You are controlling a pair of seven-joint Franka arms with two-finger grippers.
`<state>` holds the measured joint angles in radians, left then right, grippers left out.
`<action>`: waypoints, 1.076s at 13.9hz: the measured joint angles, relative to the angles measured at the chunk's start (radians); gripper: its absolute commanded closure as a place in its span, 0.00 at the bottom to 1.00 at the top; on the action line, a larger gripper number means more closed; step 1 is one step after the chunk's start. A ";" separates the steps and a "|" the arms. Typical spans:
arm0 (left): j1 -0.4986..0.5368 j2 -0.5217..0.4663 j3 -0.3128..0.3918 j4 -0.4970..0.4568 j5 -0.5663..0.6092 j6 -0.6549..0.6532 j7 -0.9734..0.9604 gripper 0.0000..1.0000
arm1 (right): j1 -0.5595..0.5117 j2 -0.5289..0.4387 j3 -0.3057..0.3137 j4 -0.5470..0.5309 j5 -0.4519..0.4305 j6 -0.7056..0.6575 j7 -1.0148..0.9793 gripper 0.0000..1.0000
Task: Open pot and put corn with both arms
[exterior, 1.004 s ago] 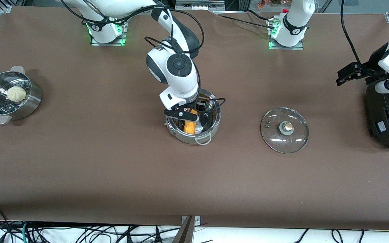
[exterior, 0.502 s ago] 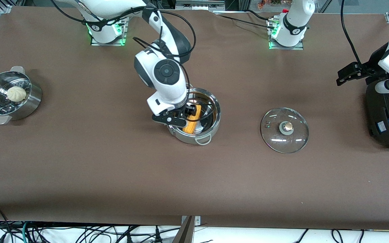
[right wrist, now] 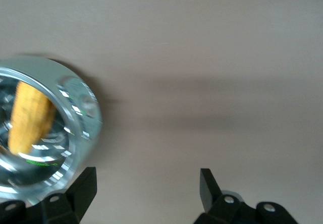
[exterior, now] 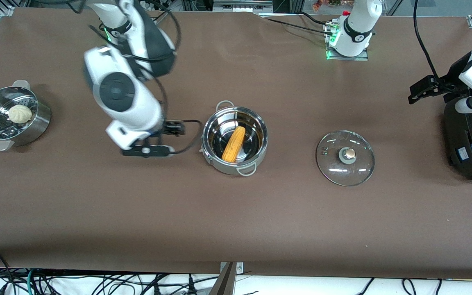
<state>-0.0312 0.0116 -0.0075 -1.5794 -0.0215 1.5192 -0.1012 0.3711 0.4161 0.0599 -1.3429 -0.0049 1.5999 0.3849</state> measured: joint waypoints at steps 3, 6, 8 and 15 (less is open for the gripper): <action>0.000 0.000 0.000 0.000 0.000 0.000 0.001 0.00 | -0.158 -0.176 0.014 -0.108 0.003 -0.085 -0.212 0.09; 0.000 0.000 0.000 0.000 0.000 0.000 0.001 0.00 | -0.288 -0.301 0.021 -0.152 0.014 -0.148 -0.359 0.00; 0.000 0.000 0.000 0.001 0.000 0.000 0.001 0.00 | -0.353 -0.350 0.023 -0.163 0.016 -0.166 -0.426 0.00; 0.000 0.000 0.000 0.001 0.000 0.000 0.009 0.00 | -0.411 -0.385 0.029 -0.168 0.011 -0.169 -0.485 0.00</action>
<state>-0.0308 0.0119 -0.0075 -1.5789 -0.0215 1.5192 -0.0918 -0.0404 0.0313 0.0892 -1.5105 0.0062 1.4306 -0.1003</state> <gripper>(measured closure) 0.000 0.000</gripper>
